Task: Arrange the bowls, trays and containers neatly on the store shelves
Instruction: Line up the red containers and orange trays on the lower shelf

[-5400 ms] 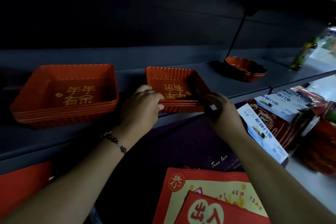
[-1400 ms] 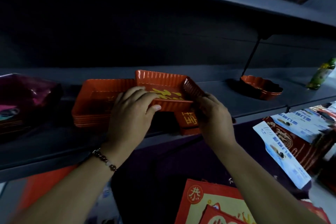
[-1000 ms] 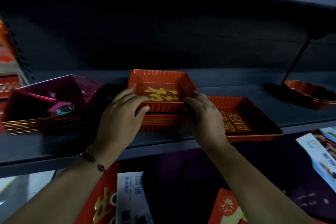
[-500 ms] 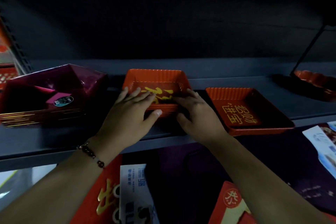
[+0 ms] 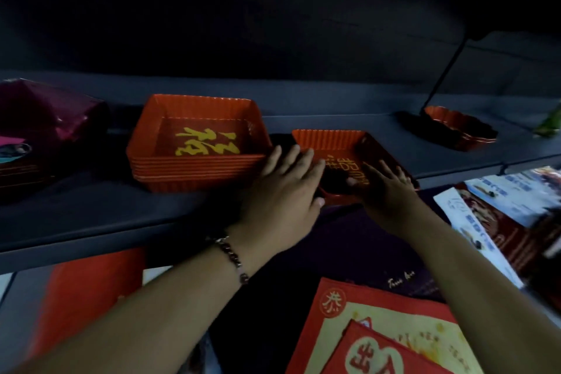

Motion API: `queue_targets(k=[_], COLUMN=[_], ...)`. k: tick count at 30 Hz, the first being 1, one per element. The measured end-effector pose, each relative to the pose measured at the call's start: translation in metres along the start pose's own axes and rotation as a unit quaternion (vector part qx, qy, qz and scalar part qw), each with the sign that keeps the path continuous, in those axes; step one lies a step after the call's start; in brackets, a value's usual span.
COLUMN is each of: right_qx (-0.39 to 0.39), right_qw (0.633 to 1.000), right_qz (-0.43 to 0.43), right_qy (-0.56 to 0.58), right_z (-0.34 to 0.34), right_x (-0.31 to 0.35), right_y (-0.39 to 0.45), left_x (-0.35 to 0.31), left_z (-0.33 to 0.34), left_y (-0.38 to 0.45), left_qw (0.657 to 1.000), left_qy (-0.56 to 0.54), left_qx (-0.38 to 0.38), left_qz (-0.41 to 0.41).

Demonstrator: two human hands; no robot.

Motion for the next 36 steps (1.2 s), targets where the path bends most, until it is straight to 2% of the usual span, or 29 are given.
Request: queue_targets(k=[5, 8, 13, 16, 20, 29, 33, 36], right_qx=[-0.032, -0.033, -0.086, -0.125, -0.189, -0.271, -0.31, -0.306], right_qw=[0.999, 0.999, 0.996, 0.991, 0.98, 0.946, 0.922, 0.911], right_qz=[-0.005, -0.005, -0.006, -0.035, -0.013, -0.066, -0.147, -0.186], right_qy=[0.028, 0.029, 0.038, 0.037, 0.06, 0.164, 0.178, 0.204], right_z=[-0.007, -0.008, -0.015, -0.023, -0.046, -0.087, -0.087, -0.077], right_x=[-0.026, -0.041, -0.07, -0.07, -0.07, 0.001, 0.059, 0.1], right_y=[-0.018, -0.023, -0.03, -0.032, -0.044, -0.058, -0.058, -0.047], left_x=[-0.03, -0.033, -0.026, -0.032, -0.038, 0.009, 0.05, 0.084], left_z=[0.045, 0.051, 0.048, 0.035, 0.009, -0.06, -0.092, -0.108], left_y=[0.02, 0.024, 0.028, 0.026, 0.024, 0.004, -0.022, -0.041], left_qw=[0.999, 0.997, 0.994, 0.991, 0.987, 0.984, 0.978, 0.974], left_qy=[-0.038, -0.07, -0.103, -0.118, -0.128, -0.068, -0.027, -0.012], left_qx=[0.029, -0.004, -0.03, -0.058, -0.094, -0.164, -0.204, -0.213], left_qz=[-0.012, -0.019, -0.037, -0.017, 0.009, -0.008, -0.045, -0.071])
Point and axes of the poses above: each hand's wrist, its own y-axis towards the middle knuckle, its own z-axis out of the palm, x = y × z, the point moved 8 cm from there along y, towards the middle knuckle, and after that the axes turned 3 degrees about -y, right-handed, at the moved point
